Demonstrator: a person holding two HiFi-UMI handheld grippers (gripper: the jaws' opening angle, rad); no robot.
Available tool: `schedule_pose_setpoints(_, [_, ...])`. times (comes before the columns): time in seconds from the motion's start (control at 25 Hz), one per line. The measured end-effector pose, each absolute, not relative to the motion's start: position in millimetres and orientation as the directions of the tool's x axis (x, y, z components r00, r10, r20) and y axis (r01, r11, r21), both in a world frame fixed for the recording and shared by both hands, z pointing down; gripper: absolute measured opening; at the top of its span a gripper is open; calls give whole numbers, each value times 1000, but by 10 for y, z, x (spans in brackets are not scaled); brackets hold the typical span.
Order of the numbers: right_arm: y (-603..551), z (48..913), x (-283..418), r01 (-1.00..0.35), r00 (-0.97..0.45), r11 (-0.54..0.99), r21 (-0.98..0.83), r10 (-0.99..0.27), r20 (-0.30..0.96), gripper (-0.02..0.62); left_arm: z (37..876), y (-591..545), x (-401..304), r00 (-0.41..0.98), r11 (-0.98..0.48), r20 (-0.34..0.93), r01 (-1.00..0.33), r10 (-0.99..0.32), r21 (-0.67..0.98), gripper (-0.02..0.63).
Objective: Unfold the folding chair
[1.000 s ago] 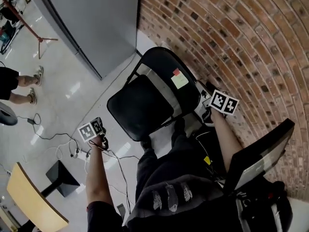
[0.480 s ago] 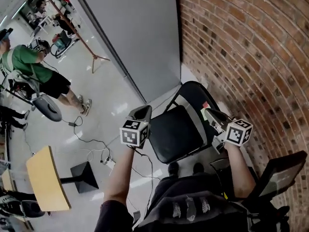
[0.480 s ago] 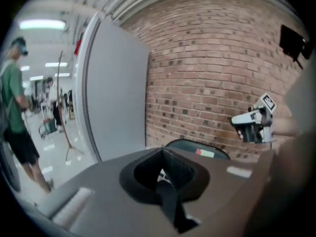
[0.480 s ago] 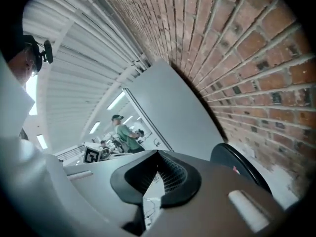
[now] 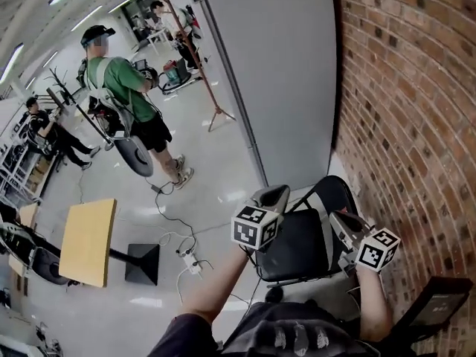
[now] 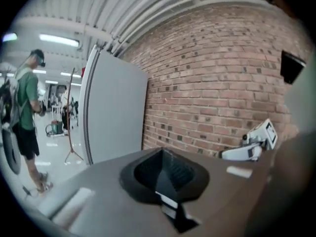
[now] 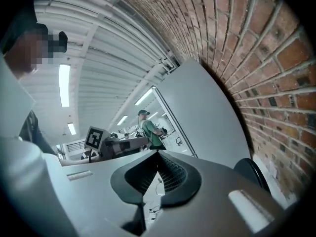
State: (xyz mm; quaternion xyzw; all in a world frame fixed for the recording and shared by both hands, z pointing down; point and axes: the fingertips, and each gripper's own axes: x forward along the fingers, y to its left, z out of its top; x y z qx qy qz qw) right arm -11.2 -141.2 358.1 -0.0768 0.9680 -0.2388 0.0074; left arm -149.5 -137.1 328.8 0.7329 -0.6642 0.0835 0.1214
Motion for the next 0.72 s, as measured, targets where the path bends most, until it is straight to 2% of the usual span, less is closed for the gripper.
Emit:
schedule_pose_setpoints(0.12, [-1282,3511,-131,-97,-994,877,-471,-113,-6,2,3334,-1059,-1370,134,-82,292,-979,-947,186,0])
schedule_pose_setpoints(0.32, [-1081,3436,-206,1,-999,883,-470,-20,-39,2,3225,-678,-1252,119,-47,261,-963,-958,267,0])
schedule_pose_setpoints(0.52, [-750,3560,-271,82,-997,882,-465,68,-47,2,3102,-304,-1083,77,-22,230,-973,-970,231,0])
schedule_pose_setpoints(0.72, [-515,3548,-642,176,-983,880,-440,180,-32,2,3096,-119,-1265,-7,51,233,-981,-972,185,0])
